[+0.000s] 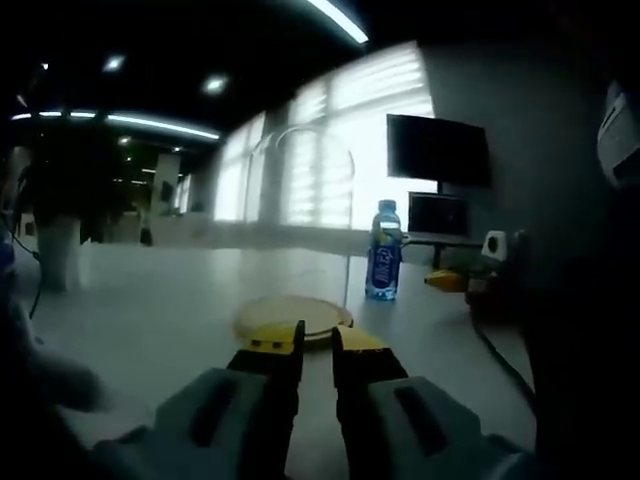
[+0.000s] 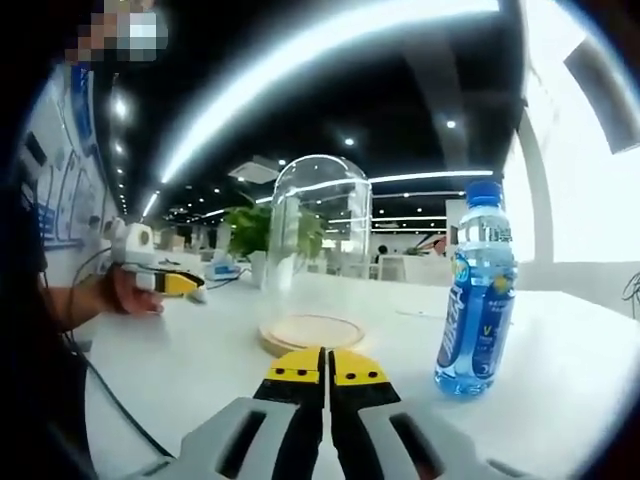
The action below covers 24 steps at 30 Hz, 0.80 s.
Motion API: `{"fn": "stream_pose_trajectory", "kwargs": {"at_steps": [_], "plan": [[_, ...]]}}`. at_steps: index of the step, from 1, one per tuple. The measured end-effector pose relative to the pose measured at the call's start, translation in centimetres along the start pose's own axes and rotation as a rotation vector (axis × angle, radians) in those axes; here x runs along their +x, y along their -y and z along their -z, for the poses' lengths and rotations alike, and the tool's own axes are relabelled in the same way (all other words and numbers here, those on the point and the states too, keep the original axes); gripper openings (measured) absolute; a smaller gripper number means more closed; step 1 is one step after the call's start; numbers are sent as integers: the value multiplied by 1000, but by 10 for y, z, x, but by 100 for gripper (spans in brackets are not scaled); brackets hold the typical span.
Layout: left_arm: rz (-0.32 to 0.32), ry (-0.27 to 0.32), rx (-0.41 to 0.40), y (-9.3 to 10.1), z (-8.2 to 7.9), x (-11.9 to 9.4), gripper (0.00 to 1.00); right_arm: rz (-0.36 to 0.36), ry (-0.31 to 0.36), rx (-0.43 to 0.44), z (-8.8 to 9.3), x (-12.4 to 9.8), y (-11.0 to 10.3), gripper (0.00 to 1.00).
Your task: Open the cover put in the Mizone put the cover back on
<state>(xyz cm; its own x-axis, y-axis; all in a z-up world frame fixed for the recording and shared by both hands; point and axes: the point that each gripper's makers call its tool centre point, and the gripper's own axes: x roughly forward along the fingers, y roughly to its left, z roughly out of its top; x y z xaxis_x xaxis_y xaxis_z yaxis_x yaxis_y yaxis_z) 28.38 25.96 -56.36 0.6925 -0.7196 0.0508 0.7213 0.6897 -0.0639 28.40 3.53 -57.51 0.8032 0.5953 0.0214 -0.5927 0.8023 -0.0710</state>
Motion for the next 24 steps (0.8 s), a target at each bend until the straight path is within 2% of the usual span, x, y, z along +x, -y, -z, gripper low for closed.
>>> {"fn": "stream_pose_trajectory", "kwargs": {"at_steps": [9,13,16,20,24], "plan": [[-6,-11,28,4,1,-1,10,-9,12,-11,-2,0,-2,1],[-7,8,41,4,-3,-3,10,-20,16,-61,-3,0,-8,6],[-10,4,46,1,-2,-3,10,-27,13,-68,-2,1,-9,12],[3,-1,61,2,0,-2,16,-30,31,-44,-5,1,-7,16],[33,5,48,8,1,0,22,-36,43,-49,-7,1,-8,28]]}}
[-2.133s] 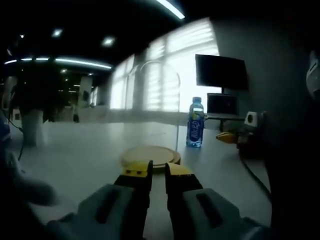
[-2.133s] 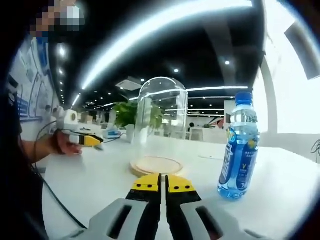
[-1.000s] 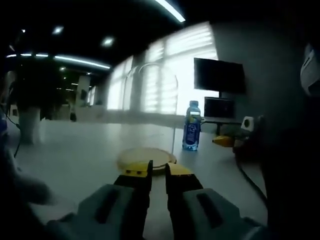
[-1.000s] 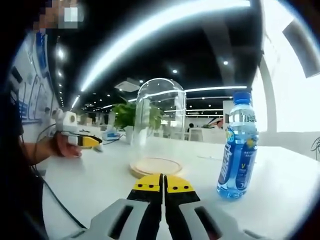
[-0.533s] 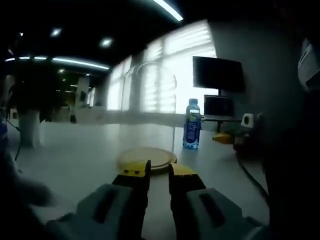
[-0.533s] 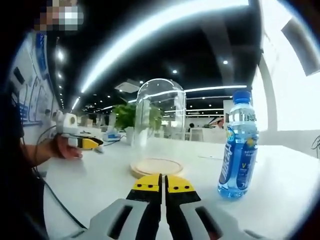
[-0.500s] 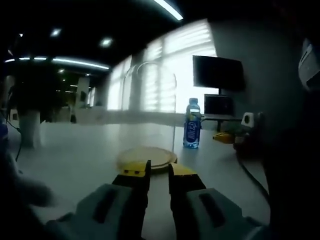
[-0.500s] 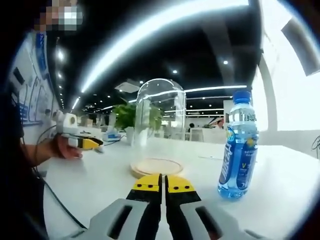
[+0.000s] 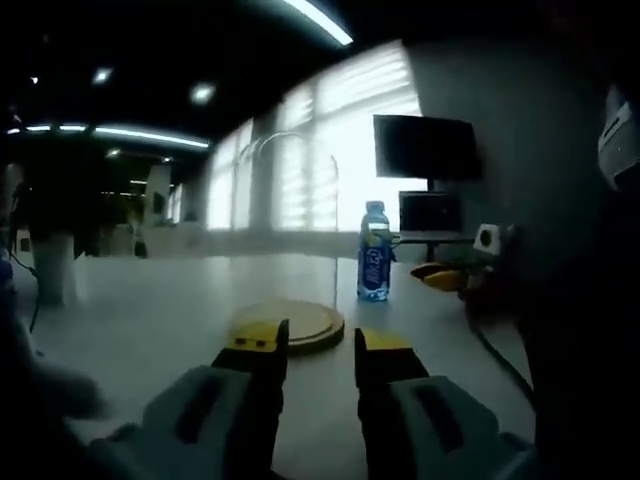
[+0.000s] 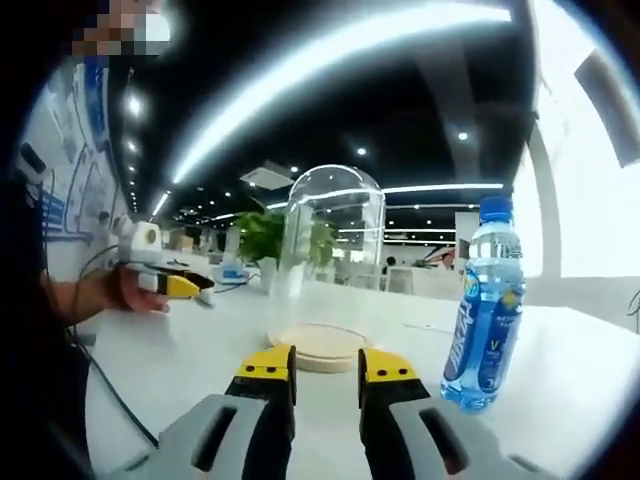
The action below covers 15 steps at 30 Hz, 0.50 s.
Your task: Open the cover put in the Mizone put the cover back on
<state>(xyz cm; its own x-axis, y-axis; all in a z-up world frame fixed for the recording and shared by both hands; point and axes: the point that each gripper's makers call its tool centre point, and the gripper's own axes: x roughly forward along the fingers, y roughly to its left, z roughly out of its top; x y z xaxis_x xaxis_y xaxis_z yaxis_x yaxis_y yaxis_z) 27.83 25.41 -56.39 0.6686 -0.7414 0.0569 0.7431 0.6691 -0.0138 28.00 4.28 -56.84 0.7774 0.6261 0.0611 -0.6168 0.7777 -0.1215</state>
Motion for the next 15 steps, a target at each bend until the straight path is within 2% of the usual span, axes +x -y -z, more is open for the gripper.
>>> {"fn": "stream_pose_trajectory", "kwargs": {"at_steps": [7,11,15], "plan": [[-27,4,-10,-9,0,0,24,-12,1,-1,-1,0,-4,29],[-42,-11,2,-11,3,0,25,0,14,16,-3,-1,0,29],[-49,11,-24,-14,-2,-2,25,26,35,54,-7,-2,10,29]]}}
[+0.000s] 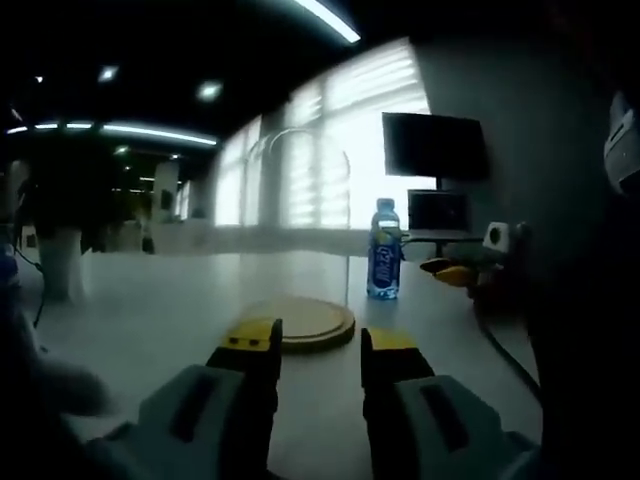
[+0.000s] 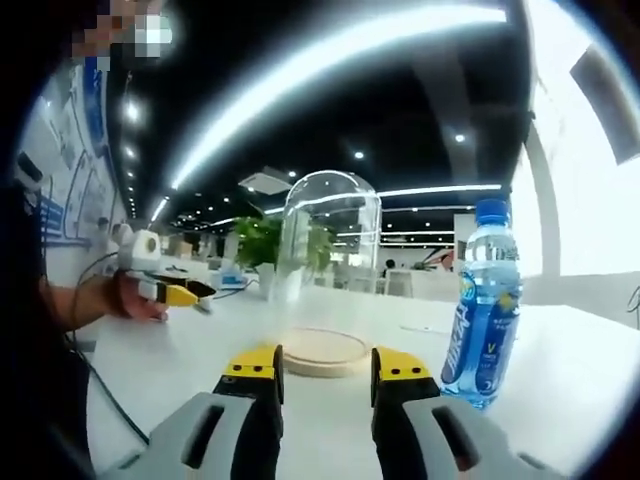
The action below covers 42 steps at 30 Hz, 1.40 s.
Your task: Open the cover put in the Mizone put the cover back on
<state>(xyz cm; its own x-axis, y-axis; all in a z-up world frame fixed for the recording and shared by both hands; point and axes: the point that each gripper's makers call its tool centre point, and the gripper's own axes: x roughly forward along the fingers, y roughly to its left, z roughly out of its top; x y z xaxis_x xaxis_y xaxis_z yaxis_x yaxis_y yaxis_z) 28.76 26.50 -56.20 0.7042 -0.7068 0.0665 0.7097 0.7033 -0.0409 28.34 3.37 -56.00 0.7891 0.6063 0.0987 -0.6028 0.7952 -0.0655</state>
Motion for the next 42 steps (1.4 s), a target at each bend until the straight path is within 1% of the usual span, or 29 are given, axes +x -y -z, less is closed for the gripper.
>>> {"fn": "stream_pose_trajectory", "kwargs": {"at_steps": [3,6,8,9,11,19,25,29,32,35,39,42], "plan": [[-18,6,-9,-5,-3,0,25,20,4,20,-1,1,8,29],[-24,5,3,-7,-8,1,25,20,-7,23,0,5,10,29],[-24,-8,16,-7,-12,2,25,-1,-8,22,-3,9,7,29],[-14,-2,30,-6,-16,2,25,-10,-6,18,-4,11,5,29],[-11,0,31,-6,-21,3,25,-26,-1,9,-8,15,2,29],[-28,8,55,-16,-35,8,25,-57,-2,2,-19,31,-1,30],[-12,-7,78,-20,-39,18,28,-72,-5,-3,-28,43,-1,32],[-2,4,71,-23,-47,27,32,-86,-1,4,-35,51,0,33],[10,4,74,-24,-50,33,32,-98,6,18,-40,58,0,34],[16,3,76,-24,-54,37,32,-109,5,12,-44,63,0,35],[35,-5,83,-26,-58,42,32,-148,10,40,-52,72,1,36],[39,-6,83,-30,-61,45,32,-158,11,58,-56,76,4,37]]}}
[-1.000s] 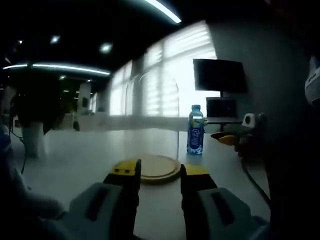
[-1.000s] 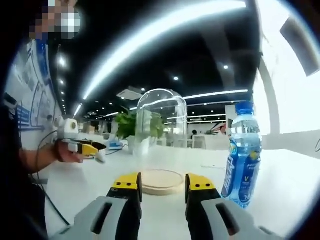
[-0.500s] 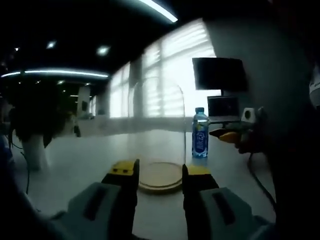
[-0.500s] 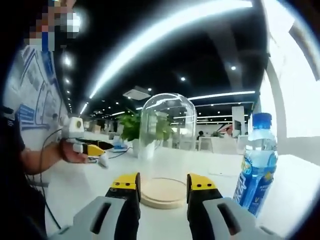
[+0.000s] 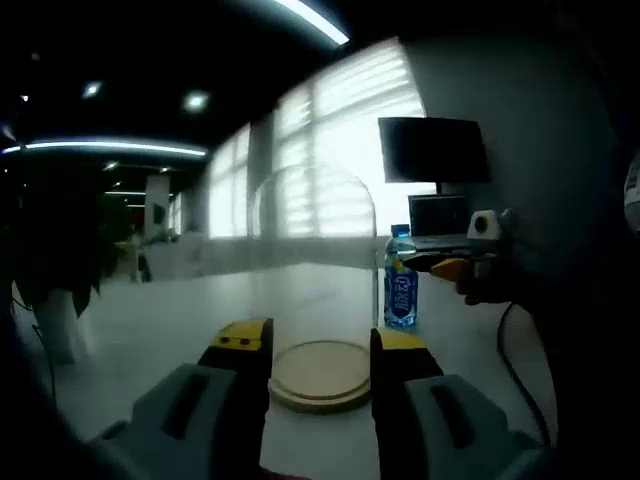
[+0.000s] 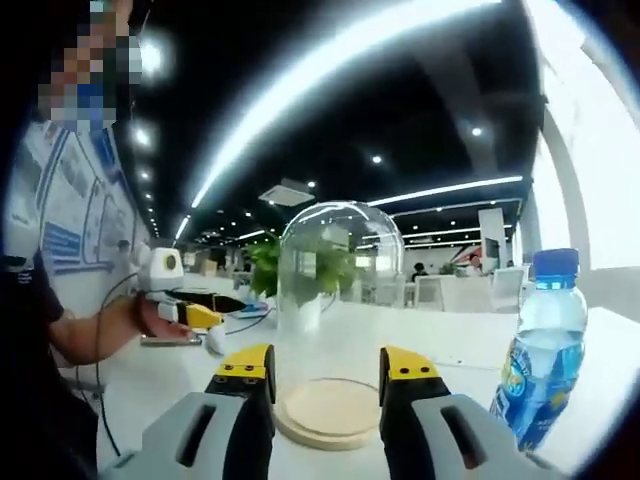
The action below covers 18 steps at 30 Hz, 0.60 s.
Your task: Open the cover put in the Mizone put the cover back on
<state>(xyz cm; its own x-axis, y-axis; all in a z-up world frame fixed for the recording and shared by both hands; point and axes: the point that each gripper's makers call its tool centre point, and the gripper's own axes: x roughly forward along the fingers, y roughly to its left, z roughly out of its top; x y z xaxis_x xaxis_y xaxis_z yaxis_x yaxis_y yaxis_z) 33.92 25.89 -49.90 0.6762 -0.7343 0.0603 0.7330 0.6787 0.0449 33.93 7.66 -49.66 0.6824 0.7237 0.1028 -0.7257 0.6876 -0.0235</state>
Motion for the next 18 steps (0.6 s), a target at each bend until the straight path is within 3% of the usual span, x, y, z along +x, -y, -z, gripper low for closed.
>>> {"fn": "stream_pose_trajectory", "kwargs": {"at_steps": [18], "plan": [[75,-8,-16,-11,-7,36,33,-74,-26,7,-13,29,4,43]]}}
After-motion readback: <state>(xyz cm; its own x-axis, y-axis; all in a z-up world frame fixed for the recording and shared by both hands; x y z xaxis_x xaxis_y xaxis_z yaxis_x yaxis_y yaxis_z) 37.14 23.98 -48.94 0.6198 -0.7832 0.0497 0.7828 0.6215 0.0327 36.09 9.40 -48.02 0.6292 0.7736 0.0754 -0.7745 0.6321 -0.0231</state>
